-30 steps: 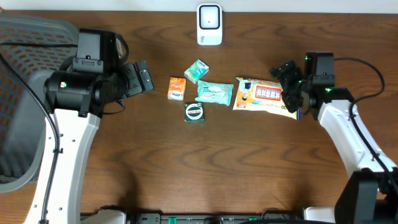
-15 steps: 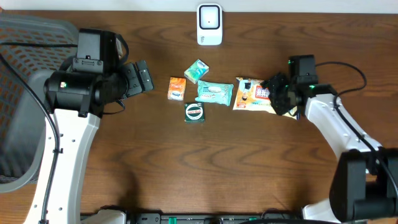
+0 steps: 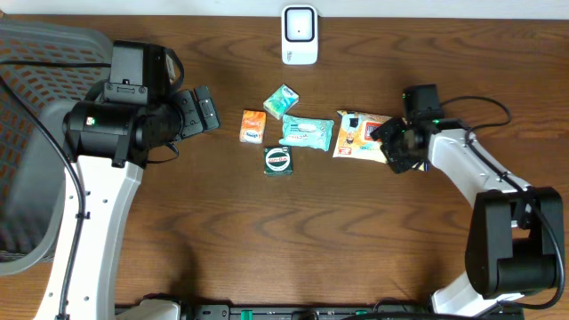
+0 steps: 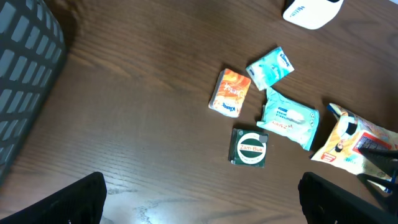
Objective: Scan the item barcode
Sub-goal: 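Lower the right gripper onto the yellow pack's right edge and grasp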
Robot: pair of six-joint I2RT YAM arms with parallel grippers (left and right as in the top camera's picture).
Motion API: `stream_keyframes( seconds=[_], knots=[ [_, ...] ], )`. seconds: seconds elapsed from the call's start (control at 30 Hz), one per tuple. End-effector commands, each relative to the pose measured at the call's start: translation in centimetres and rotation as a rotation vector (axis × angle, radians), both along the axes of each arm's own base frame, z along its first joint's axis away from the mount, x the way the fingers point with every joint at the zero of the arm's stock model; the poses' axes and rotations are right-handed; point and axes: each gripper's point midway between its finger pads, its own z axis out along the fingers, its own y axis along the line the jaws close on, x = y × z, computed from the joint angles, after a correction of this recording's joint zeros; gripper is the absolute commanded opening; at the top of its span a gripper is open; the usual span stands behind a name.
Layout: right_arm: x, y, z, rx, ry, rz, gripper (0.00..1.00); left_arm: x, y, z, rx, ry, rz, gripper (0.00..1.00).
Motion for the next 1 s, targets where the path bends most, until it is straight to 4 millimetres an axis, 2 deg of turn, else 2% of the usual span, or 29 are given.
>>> stream_keyframes(
  seconds=[0.0, 0.17, 0.23, 0.3, 0.47, 0.57, 0.73, 0.97],
  knots=[
    [1.0, -2.8, 1.9, -0.058, -0.073, 0.019, 0.62, 0.1, 0.2, 0.4, 0.007, -0.011, 0.003, 0.98],
    [1.5, -6.6, 4.4, -0.087, -0.149, -0.028, 0.61, 0.1, 0.2, 0.4, 0.007, -0.011, 0.003, 0.98],
    [1.6, -7.3, 5.6, -0.061, -0.179, -0.048, 0.61, 0.1, 0.2, 0.4, 0.007, -0.011, 0.003, 0.98],
    [1.7, -7.0, 6.6, -0.019, -0.207, -0.044, 0.61, 0.1, 0.2, 0.4, 0.007, -0.011, 0.003, 0.98],
    [1.5, -4.0, 7.9, 0.088, -0.247, 0.075, 0.64, 0.1, 0.2, 0.4, 0.007, -0.011, 0.003, 0.98],
    [1.0, -1.6, 8.1, 0.128, -0.256, 0.19, 0.61, 0.1, 0.2, 0.4, 0.007, -0.011, 0.003, 0.98],
    [-0.7, 1.5, 7.3, 0.114, -0.198, 0.284, 0.52, 0.1, 0.2, 0.4, 0.007, -0.011, 0.003, 0.98],
    [-1.6, 4.6, 6.7, 0.061, -0.172, 0.338, 0.51, 0.1, 0.2, 0.4, 0.007, -0.011, 0.003, 0.98]
  ],
)
